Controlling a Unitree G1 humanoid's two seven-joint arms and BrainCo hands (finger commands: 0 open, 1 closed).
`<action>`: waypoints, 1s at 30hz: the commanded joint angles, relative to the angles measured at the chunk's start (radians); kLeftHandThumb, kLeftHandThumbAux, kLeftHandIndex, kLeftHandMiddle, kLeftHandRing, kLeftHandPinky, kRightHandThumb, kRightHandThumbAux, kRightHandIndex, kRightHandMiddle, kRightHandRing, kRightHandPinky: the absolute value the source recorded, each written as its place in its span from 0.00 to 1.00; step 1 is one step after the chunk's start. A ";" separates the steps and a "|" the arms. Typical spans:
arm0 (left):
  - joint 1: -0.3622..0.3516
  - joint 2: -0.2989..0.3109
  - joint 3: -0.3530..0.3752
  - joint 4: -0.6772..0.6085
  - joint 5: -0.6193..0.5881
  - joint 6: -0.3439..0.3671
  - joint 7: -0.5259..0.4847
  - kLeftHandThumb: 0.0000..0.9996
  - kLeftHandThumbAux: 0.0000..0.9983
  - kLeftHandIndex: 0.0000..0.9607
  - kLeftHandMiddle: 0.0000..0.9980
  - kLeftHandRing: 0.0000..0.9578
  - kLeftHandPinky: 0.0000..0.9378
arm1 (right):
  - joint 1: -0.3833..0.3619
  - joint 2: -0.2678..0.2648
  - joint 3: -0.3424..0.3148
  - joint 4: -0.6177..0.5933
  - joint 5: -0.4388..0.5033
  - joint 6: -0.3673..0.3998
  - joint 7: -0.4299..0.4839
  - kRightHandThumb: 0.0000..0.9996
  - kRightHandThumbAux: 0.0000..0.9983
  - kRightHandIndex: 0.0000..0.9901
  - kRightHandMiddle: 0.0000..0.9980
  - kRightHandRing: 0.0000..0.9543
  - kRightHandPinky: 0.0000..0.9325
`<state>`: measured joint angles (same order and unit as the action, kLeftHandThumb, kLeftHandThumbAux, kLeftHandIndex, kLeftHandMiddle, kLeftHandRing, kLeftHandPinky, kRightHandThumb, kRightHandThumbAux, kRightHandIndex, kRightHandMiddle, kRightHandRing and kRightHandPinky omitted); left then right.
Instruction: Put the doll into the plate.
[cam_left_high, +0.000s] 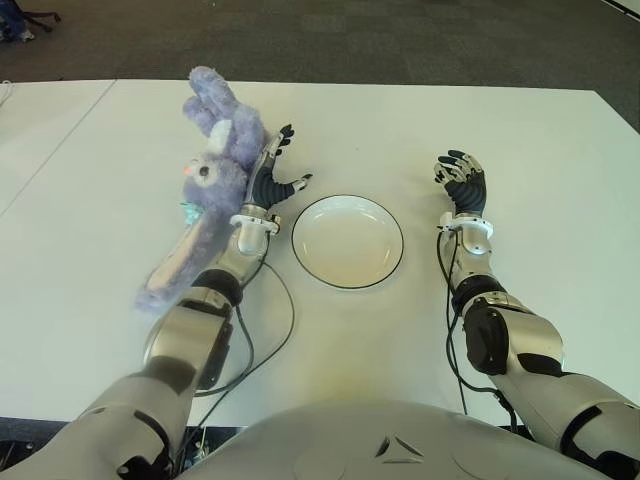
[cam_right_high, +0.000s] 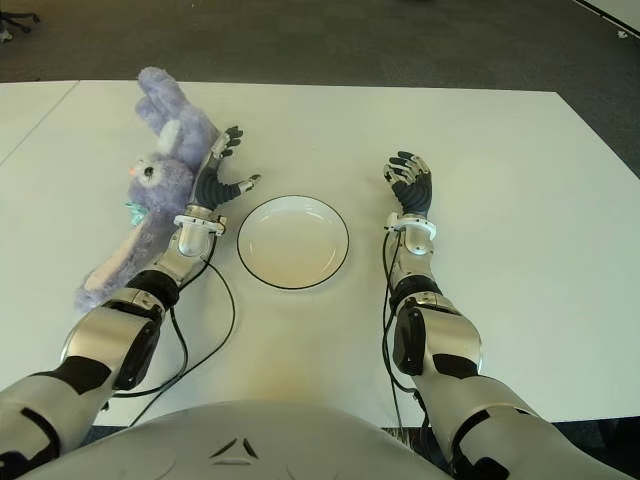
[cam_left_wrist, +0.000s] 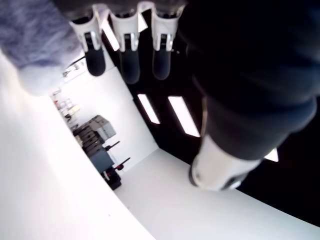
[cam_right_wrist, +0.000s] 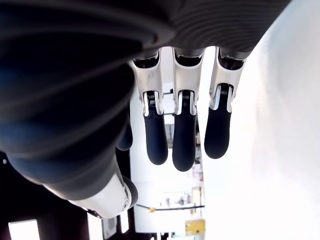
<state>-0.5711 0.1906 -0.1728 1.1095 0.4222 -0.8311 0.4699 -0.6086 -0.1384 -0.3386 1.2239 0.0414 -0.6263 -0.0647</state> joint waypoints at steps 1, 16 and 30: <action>0.067 0.016 -0.043 -0.047 0.076 -0.016 0.080 0.17 0.86 0.08 0.15 0.16 0.17 | 0.194 0.080 -0.010 0.128 0.009 0.122 -0.004 0.45 0.85 0.28 0.35 0.41 0.44; 0.287 0.080 -0.072 -0.549 0.310 0.161 0.200 0.12 0.65 0.05 0.14 0.16 0.11 | 0.190 0.082 -0.008 0.129 0.006 0.130 -0.015 0.47 0.85 0.28 0.35 0.41 0.44; 0.325 0.108 -0.084 -0.680 0.381 0.187 0.271 0.15 0.50 0.06 0.15 0.15 0.00 | 0.188 0.082 -0.010 0.129 0.011 0.139 -0.007 0.50 0.85 0.28 0.35 0.40 0.43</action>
<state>-0.2756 0.2796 -0.2481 0.4550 0.7670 -0.6494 0.7066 -0.6099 -0.1382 -0.3379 1.2239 0.0412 -0.6262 -0.0719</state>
